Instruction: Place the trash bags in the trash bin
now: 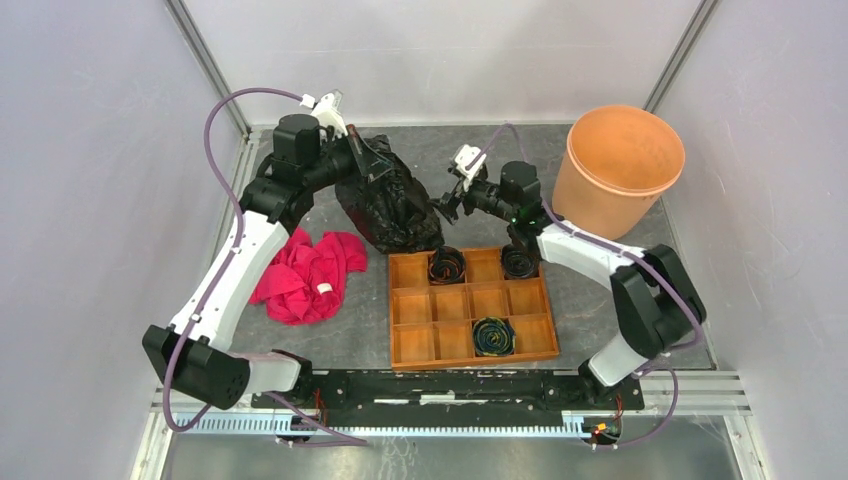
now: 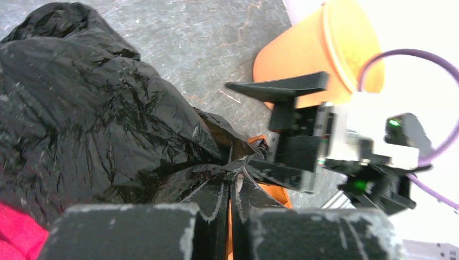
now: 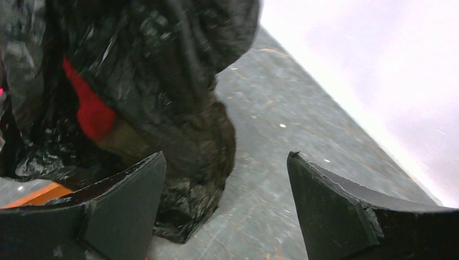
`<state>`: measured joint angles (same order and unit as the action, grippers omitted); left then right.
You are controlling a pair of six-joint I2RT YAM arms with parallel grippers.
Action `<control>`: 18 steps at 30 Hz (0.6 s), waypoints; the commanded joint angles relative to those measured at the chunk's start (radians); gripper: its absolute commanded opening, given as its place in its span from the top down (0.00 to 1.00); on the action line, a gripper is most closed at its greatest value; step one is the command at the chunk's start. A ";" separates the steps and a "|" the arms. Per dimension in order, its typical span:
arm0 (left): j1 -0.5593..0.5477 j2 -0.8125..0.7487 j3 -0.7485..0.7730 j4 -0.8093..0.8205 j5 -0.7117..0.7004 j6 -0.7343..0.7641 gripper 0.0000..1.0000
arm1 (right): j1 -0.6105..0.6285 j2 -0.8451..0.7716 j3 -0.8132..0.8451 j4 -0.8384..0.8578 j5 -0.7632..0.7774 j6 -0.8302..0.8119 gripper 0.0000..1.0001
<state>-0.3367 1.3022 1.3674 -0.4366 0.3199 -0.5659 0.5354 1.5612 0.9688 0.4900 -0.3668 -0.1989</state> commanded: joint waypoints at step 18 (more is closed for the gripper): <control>0.004 0.003 0.074 -0.073 0.270 0.215 0.98 | 0.027 0.220 0.215 0.105 -0.424 0.024 0.15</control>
<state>-0.3359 1.3148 1.4094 -0.5056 0.5224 -0.4191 0.5529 1.7653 1.1362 0.5255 -0.6804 -0.2031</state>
